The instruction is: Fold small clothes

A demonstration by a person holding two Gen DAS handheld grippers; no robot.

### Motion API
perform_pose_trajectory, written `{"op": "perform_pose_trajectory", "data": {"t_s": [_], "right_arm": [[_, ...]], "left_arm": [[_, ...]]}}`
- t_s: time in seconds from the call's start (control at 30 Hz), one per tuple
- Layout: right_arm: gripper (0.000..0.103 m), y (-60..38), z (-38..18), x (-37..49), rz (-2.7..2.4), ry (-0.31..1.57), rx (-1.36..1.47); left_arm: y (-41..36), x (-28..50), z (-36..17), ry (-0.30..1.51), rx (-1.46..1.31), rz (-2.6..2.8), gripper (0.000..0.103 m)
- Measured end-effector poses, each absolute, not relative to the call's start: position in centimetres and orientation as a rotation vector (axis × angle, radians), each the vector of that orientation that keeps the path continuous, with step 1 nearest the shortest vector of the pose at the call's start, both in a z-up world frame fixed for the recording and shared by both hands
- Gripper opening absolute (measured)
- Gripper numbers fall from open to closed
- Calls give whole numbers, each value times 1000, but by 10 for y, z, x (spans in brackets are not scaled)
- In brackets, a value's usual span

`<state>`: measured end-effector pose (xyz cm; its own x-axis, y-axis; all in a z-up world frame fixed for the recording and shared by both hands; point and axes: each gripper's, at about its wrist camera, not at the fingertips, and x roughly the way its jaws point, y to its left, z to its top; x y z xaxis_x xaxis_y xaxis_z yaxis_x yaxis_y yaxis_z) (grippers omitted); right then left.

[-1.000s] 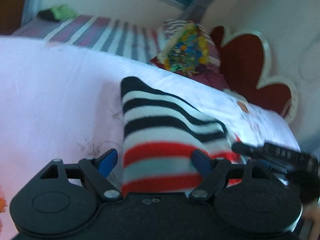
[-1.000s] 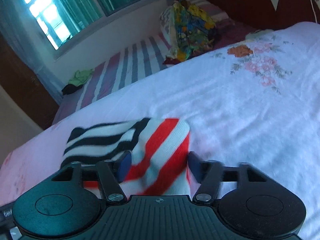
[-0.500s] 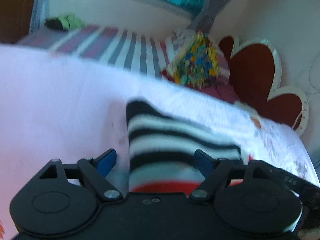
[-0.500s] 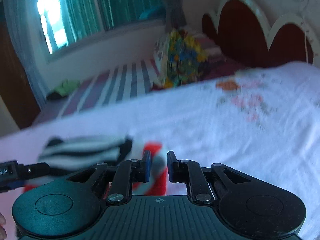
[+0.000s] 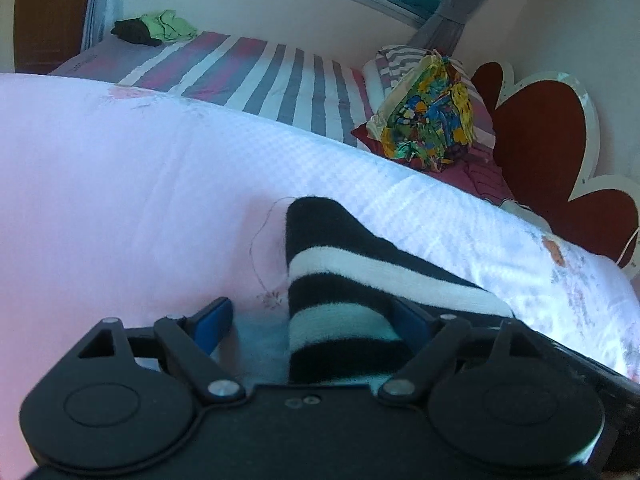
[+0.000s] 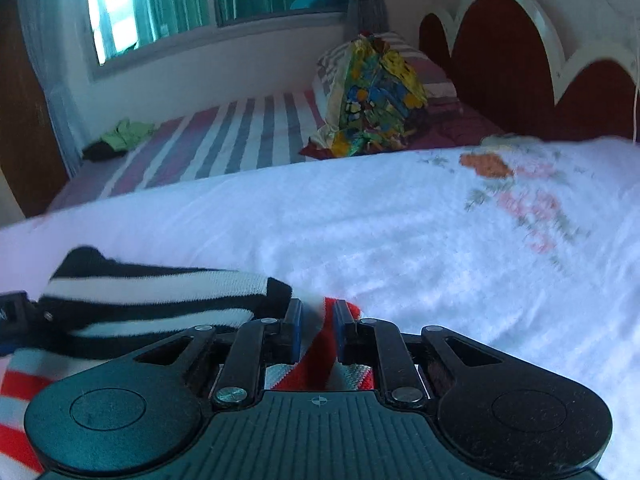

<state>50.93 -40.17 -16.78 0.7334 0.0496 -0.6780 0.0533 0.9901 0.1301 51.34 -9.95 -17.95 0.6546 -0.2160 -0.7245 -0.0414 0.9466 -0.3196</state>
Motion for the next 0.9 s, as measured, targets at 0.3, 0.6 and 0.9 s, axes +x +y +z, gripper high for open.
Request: {"op": "perform_pose_trajectory", "data": {"t_s": [0.3,0.6,0.9], "right_arm": [[15,-383,-129,441,122,683,175],[20,-380,-160,443,66,725,66],[20,-382,-138,361,102,709,143]], "left_arm": [[-96,430,-157,800,-256,-196,85],[-99,425,-165,798,-251,-178,87],[-96,370,-156,818,-183,-254,85]]}}
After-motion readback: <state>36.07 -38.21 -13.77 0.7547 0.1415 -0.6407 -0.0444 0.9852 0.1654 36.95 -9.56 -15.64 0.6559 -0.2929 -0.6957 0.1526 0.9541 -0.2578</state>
